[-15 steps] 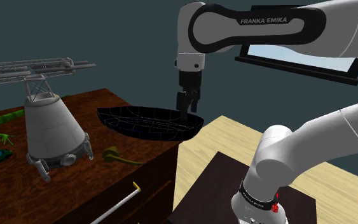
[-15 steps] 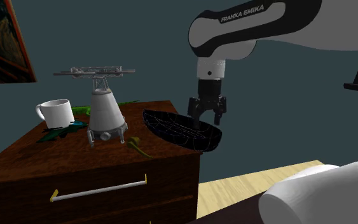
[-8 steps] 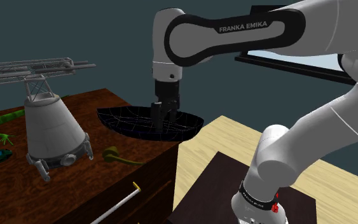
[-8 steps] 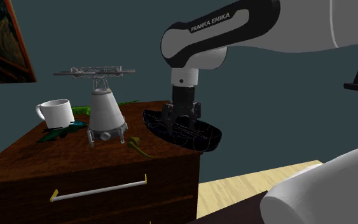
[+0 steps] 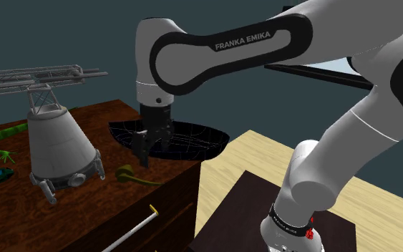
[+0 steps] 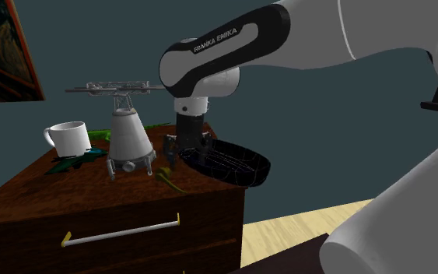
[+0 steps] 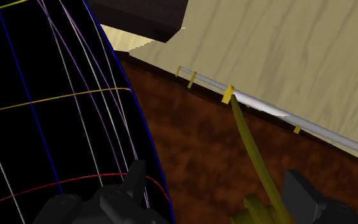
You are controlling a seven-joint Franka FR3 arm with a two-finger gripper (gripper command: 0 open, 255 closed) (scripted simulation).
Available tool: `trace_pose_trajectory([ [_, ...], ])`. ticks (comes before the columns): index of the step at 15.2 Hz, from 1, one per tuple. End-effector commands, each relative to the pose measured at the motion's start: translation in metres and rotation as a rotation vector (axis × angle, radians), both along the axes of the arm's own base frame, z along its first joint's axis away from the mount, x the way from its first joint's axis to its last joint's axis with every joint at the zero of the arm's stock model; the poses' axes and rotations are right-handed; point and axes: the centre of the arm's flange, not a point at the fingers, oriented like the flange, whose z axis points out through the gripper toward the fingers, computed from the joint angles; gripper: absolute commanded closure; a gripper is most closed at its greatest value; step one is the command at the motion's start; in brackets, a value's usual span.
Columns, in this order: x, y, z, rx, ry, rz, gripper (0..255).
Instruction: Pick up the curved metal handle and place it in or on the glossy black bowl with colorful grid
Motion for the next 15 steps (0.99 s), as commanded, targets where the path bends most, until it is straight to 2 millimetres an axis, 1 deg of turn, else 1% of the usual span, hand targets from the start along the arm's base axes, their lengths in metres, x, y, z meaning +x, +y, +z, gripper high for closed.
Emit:
trace_pose_trajectory([
  [1, 0.009, 0.024, -0.005, 0.008, -0.014, 0.007, 0],
  [4, 0.020, 0.059, -0.011, 0.017, -0.034, 0.018, 0],
  [5, 0.021, 0.061, -0.012, 0.017, -0.035, 0.018, 0],
  [11, 0.020, 0.065, -0.043, 0.017, -0.035, 0.018, 0],
  [12, 0.020, 0.066, -0.051, 0.017, -0.035, 0.018, 0],
  [15, 0.020, 0.066, -0.051, 0.017, -0.035, 0.018, 0],
])
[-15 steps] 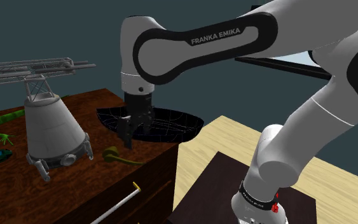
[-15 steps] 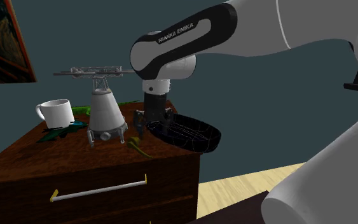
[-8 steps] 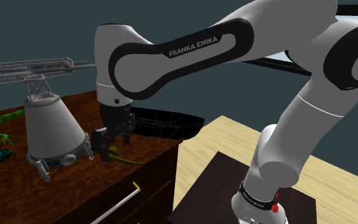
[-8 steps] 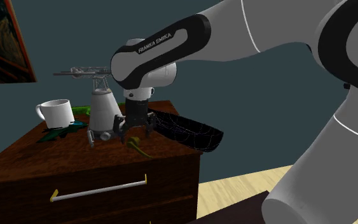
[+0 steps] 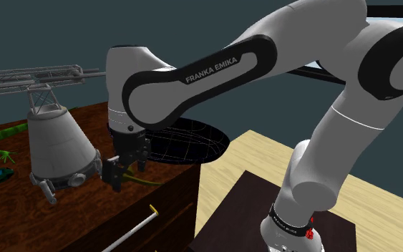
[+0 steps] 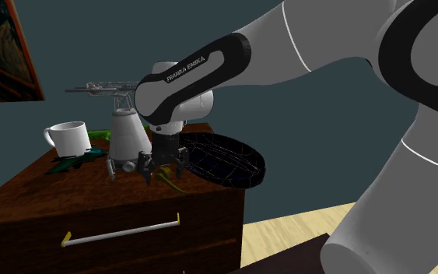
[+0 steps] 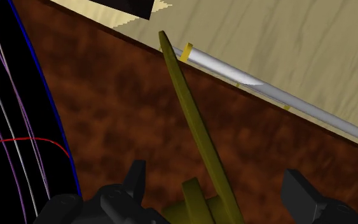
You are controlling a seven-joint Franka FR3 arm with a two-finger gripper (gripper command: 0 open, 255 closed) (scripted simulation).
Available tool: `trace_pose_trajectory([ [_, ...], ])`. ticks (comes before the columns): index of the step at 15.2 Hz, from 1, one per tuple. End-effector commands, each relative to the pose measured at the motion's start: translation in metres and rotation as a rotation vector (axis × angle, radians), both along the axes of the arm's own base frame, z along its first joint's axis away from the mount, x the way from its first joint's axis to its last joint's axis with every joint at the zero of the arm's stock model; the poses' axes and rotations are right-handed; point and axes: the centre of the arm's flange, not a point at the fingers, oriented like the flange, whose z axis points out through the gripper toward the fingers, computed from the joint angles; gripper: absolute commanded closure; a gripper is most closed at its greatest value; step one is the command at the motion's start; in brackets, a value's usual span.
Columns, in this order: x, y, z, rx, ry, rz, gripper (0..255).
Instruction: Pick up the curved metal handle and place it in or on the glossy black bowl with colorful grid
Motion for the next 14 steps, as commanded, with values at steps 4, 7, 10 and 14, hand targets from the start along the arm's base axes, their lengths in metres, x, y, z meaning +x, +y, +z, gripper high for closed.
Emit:
trace_pose_trajectory([
  [4, 0.0006, -0.0017, -0.0023, -0.002, 0.003, -0.003, 0],
  [7, 0.0008, -0.0019, -0.0024, -0.002, 0.003, -0.003, 255],
  [10, 0.0005, -0.0025, -0.0028, -0.002, 0.003, -0.003, 255],
  [14, 0.0011, -0.0015, -0.0021, -0.002, 0.003, -0.003, 255],
])
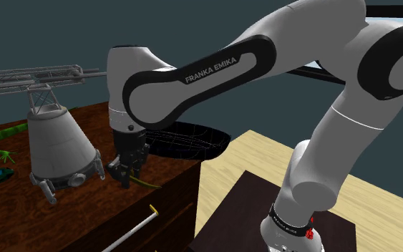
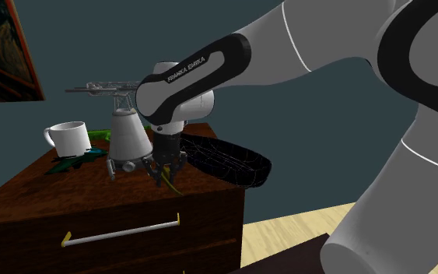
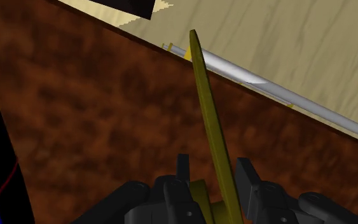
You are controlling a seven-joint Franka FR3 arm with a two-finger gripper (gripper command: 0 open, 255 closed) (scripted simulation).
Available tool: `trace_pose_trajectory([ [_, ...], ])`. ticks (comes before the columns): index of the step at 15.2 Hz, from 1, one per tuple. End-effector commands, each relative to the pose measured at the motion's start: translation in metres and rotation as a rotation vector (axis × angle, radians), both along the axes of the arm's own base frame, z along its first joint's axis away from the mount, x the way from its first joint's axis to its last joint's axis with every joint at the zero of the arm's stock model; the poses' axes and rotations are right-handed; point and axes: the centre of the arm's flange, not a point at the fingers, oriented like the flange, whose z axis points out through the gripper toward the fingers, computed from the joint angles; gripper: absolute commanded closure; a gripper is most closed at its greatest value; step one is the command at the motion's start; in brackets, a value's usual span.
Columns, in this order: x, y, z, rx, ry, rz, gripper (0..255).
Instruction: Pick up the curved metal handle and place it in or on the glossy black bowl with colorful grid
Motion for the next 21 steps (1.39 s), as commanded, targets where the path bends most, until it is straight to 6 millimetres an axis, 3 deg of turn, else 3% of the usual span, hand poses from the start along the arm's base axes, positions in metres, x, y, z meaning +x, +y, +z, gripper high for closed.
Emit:
trace_pose_trajectory([
  [1, -0.002, 0.001, -0.002, 0.000, 0.003, 0.003, 255],
  [21, -0.002, 0.001, 0.104, 0.000, 0.003, 0.003, 255],
])
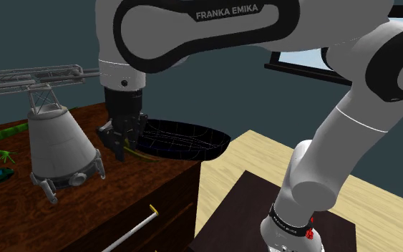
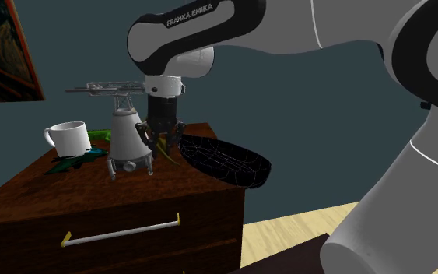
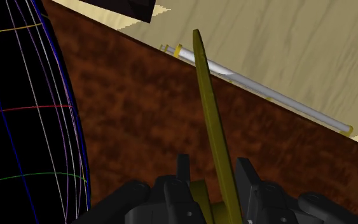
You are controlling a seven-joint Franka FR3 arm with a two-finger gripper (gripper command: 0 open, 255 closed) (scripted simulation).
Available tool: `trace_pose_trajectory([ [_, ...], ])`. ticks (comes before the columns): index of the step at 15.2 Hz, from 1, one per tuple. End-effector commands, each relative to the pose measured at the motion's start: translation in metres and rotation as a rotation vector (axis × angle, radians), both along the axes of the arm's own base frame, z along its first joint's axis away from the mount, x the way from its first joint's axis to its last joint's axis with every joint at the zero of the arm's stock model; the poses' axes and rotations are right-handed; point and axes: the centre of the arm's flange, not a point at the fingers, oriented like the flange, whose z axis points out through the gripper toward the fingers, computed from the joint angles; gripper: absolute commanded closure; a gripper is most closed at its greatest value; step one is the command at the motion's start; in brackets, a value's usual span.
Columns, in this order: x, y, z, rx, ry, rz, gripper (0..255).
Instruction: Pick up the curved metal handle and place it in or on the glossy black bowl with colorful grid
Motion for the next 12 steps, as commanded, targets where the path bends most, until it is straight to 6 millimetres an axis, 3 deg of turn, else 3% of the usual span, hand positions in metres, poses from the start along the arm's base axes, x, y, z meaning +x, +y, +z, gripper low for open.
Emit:
trace_pose_trajectory([
  [1, 0.000, 0.000, 0.010, 0.000, 0.000, 0.000, 255],
  [12, 0.000, 0.000, 0.069, 0.000, 0.000, 0.000, 255],
])
